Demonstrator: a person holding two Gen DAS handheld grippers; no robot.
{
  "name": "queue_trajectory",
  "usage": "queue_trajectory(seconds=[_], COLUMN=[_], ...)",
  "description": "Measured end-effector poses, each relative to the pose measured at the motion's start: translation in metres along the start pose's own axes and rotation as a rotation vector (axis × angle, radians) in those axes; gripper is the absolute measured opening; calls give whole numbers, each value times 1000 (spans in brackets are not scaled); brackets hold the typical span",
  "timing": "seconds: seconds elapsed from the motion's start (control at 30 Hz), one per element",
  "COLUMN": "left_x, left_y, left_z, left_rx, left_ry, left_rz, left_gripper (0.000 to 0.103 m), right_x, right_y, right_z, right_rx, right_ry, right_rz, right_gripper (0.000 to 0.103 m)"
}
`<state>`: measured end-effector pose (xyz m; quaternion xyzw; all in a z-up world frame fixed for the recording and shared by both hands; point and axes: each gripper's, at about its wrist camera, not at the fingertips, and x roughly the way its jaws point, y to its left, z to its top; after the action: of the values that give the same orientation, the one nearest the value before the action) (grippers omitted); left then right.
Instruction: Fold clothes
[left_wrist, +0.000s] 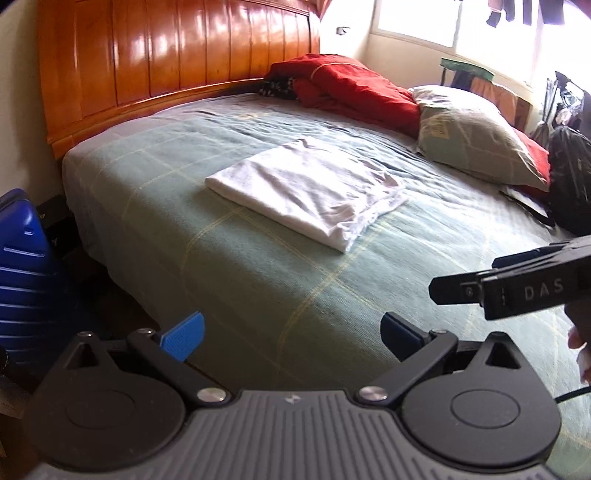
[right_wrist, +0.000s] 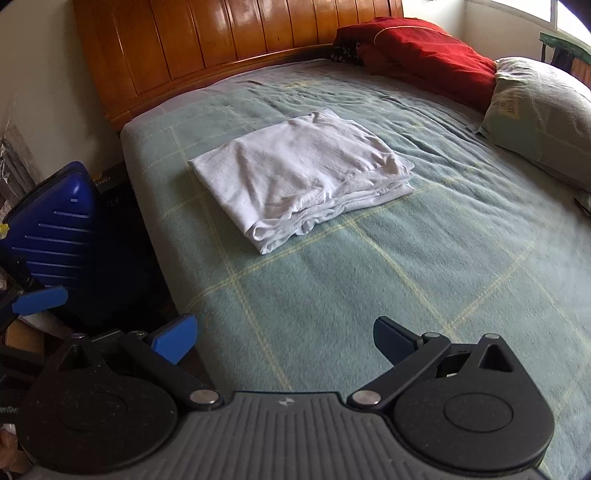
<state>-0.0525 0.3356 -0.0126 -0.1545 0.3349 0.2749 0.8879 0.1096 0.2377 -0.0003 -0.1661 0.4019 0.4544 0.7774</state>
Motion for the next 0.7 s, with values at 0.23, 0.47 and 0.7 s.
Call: queue_trajectory(seconds=[0.23,0.47,0.7], left_x=[-11,-20,-27], left_y=[-14,-24,-34], left_z=[-3,-1,3], left_rx=[47,71,84], left_ry=[3,-3,-18], left_rz=[-17,-26,-24], left_gripper=[101,101,101], right_x=[-30,-52,-65], right_y=[7,7,4], right_z=[-16,-25,-27], right_rx=[-5,7,8], right_ry=[-42,-86,-113], right_rz=[-23,-30,-28], right_gripper=[103,103,103])
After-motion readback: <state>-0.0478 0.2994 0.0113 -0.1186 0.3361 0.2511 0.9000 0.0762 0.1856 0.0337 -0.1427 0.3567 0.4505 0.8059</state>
